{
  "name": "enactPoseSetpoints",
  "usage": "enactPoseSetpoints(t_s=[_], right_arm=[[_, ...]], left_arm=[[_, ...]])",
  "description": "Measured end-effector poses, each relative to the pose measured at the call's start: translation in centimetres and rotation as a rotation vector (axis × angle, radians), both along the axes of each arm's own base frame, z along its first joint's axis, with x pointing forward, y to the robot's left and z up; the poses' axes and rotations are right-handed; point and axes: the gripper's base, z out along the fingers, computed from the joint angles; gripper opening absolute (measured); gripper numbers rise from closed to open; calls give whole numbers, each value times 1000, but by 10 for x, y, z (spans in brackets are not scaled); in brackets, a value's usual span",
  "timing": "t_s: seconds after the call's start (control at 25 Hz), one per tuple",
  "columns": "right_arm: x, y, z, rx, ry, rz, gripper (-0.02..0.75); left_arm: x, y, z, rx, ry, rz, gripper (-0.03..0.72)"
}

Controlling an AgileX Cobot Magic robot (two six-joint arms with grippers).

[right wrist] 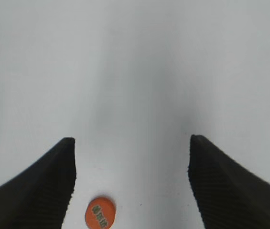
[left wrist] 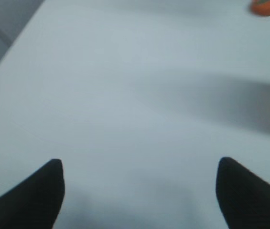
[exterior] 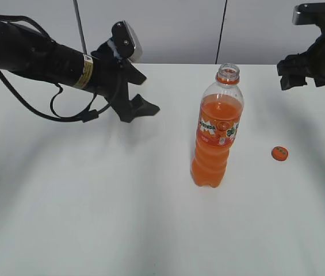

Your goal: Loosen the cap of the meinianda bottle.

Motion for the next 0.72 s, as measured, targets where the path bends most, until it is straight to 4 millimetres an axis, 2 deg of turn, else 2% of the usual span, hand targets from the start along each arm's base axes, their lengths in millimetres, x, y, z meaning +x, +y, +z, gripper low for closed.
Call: enactPoseSetpoints(t_s=[0.2, 0.32, 0.44, 0.56, 0.72], right_arm=[[12, -1, 23, -45, -72, 23, 548], [15, -3, 30, -75, -98, 37, 548], [17, -4, 36, -102, -106, 44, 548], [21, -5, 46, -116, -118, 42, 549], [23, -6, 60, -113, -109, 13, 549]], left_arm=[[31, 41, 10, 143, -167, 576, 563], [35, 67, 14, 240, -213, 829, 546], [31, 82, 12, 345, -138, 912, 537], [27, 94, 11, 425, 41, 942, 535], [29, 113, 29, 444, 247, 1004, 529]])
